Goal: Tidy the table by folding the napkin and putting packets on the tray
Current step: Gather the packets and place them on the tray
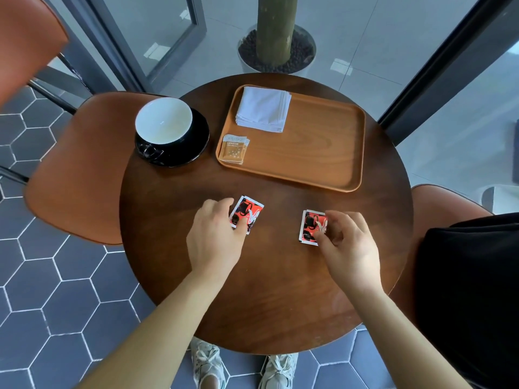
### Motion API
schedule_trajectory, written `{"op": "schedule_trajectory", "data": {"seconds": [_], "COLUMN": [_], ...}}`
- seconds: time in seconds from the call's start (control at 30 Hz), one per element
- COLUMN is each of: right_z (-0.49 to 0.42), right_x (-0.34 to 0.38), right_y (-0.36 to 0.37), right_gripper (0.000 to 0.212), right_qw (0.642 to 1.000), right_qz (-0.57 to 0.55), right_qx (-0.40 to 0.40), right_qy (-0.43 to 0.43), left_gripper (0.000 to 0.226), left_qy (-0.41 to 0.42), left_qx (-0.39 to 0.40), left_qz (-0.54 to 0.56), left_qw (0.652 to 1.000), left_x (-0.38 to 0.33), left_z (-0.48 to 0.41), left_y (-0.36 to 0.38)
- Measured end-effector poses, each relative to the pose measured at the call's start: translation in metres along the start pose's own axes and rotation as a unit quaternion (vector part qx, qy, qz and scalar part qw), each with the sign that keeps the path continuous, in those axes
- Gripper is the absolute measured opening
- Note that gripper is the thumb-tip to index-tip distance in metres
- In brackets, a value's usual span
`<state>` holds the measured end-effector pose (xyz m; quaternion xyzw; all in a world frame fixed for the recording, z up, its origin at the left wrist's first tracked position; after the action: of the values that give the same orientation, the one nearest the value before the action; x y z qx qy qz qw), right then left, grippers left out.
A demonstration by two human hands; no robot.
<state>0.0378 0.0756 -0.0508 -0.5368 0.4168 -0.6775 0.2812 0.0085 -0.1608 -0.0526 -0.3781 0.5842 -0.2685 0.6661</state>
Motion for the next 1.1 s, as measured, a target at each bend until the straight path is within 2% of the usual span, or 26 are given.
{"op": "schedule_trajectory", "data": {"seconds": [0.13, 0.23, 0.5, 0.67, 0.73, 0.8, 0.9, 1.0, 1.1], "right_z": [-0.007, -0.011, -0.019, -0.023, -0.022, -0.021, -0.018, -0.016, -0.015], "right_x": [0.004, 0.005, 0.007, 0.006, 0.005, 0.005, 0.004, 0.003, 0.005], "right_y": [0.005, 0.005, 0.003, 0.005, 0.005, 0.004, 0.002, 0.0, -0.001], "right_gripper": [0.068, 0.075, 0.065, 0.067, 0.063, 0.058, 0.044, 0.023, 0.02], "right_qw": [0.992, 0.985, 0.989, 0.99, 0.991, 0.992, 0.996, 0.997, 0.992], "right_qz": [0.1, 0.141, 0.102, 0.072, 0.059, 0.046, 0.03, -0.014, -0.074], "right_qx": [0.066, 0.086, 0.108, 0.119, 0.119, 0.113, 0.088, 0.068, 0.084], "right_qy": [-0.029, -0.044, -0.017, 0.007, 0.014, 0.015, 0.0, 0.015, 0.053], "left_gripper": [0.027, 0.03, 0.035, 0.048, 0.036, 0.027, 0.032, 0.029, 0.025], "left_qy": [0.17, 0.223, 0.224, 0.161, 0.164, 0.208, 0.261, 0.199, 0.199], "left_qx": [-0.005, 0.033, 0.038, 0.025, 0.026, 0.038, 0.037, 0.017, 0.024], "left_qz": [0.001, -0.015, -0.03, -0.072, -0.073, -0.054, -0.023, 0.003, -0.001], "left_qw": [0.985, 0.974, 0.973, 0.984, 0.983, 0.976, 0.964, 0.98, 0.98], "left_x": [0.019, 0.029, 0.022, 0.011, 0.007, 0.006, 0.013, 0.023, 0.027], "left_z": [0.009, 0.012, 0.013, 0.003, 0.0, 0.0, 0.0, 0.0, 0.003], "left_y": [-0.002, -0.001, 0.003, 0.004, 0.006, 0.007, 0.004, 0.0, 0.003]}}
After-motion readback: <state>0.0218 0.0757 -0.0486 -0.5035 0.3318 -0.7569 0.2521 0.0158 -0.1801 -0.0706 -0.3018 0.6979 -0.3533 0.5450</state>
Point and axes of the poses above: each hand's wrist, its own z-axis away from the middle knuckle, its own y-axis out of the palm, x = y × z, the point moved 2 cm from there along -z, towards the middle knuckle, and after that the axes turned 11 degrees about z, right-handed, at the moved point
